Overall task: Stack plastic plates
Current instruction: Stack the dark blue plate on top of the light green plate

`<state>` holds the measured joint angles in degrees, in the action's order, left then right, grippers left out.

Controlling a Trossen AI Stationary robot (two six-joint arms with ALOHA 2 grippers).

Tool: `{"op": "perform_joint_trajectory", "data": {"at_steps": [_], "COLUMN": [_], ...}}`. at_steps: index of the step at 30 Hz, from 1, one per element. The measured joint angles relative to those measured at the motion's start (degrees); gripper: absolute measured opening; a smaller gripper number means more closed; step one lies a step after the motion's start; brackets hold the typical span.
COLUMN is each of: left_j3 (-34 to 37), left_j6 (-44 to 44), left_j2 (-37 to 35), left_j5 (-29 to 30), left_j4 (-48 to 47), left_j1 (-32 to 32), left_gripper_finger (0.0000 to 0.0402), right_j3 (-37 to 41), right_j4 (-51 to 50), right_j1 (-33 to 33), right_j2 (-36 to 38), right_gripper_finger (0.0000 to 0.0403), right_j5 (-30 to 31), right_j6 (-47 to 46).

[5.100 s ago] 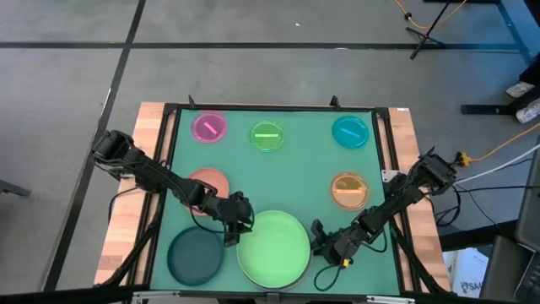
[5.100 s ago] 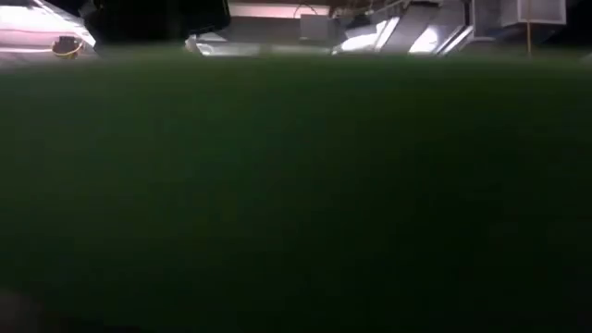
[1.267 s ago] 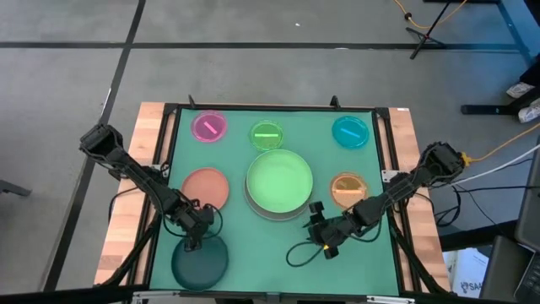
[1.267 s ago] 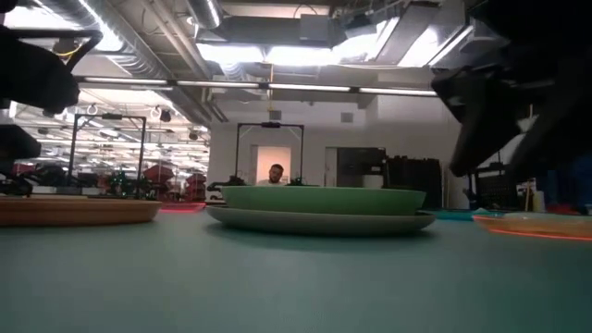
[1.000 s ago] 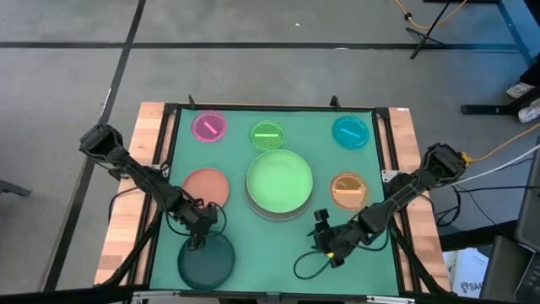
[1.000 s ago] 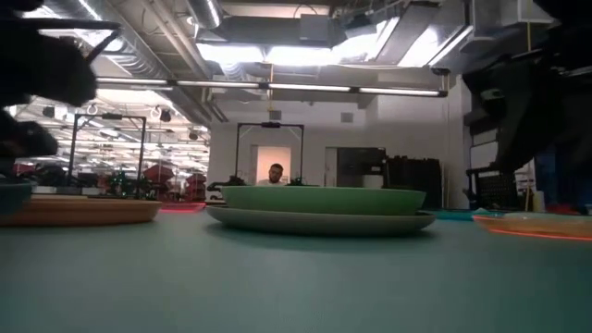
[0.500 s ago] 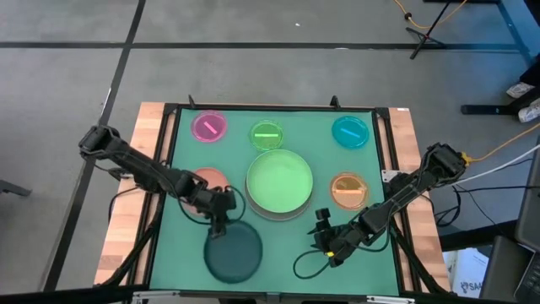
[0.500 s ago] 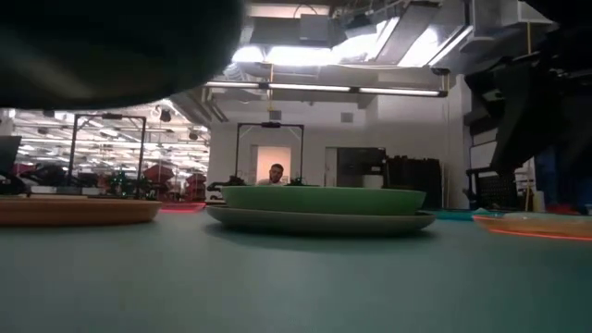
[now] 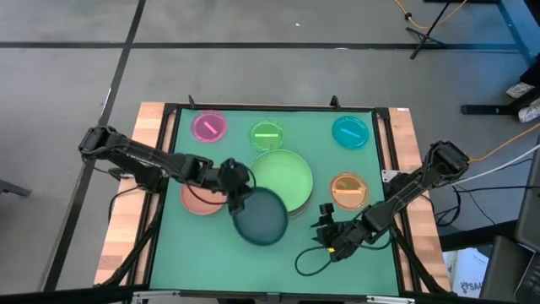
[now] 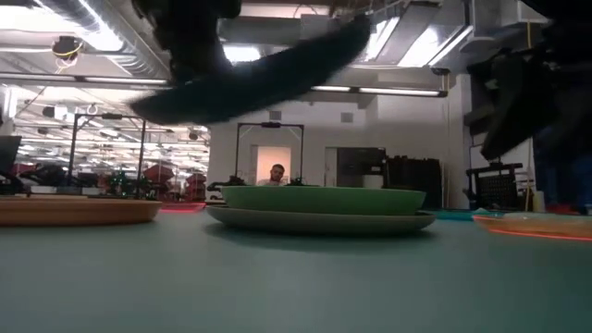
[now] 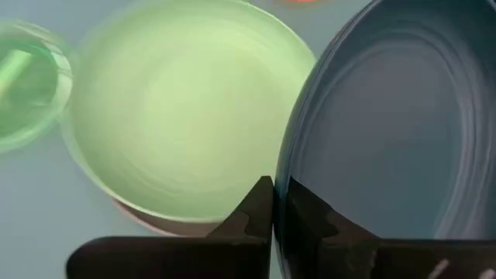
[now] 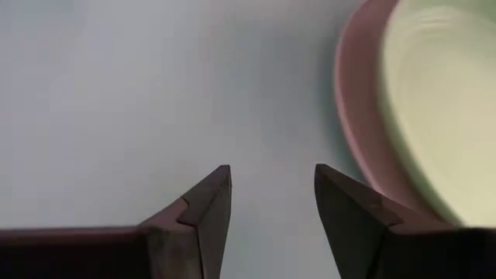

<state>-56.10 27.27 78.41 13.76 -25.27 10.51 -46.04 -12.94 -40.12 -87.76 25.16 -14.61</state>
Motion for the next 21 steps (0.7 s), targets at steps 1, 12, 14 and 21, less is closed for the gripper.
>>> {"op": "perform_joint_trajectory", "data": {"at_steps": [1,12,14,21], "left_j3": [0.0,0.0,0.0,0.0], "left_j6": [-0.8,-11.3,-11.8,-13.7], "left_j2": [0.0,0.0,0.4,6.3], "left_j5": [0.9,1.8,2.0,1.3], "left_j4": [0.2,8.9,9.7,14.2], "left_j1": [-0.9,-9.5,-10.9,-15.3], "left_gripper_finger": [0.0011,0.0011,0.0011,0.0012], "right_j3": [0.0,0.0,0.0,0.0], "right_j4": [-0.3,-12.5,-15.7,-24.2], "right_j1": [0.0,0.0,0.0,0.0], "right_j2": [0.8,9.5,11.2,15.0], "right_gripper_finger": [0.0179,0.0179,0.0179,0.0179], "right_j5": [0.2,1.6,3.4,6.5], "right_j6": [0.0,-3.8,-5.5,-10.3]}}
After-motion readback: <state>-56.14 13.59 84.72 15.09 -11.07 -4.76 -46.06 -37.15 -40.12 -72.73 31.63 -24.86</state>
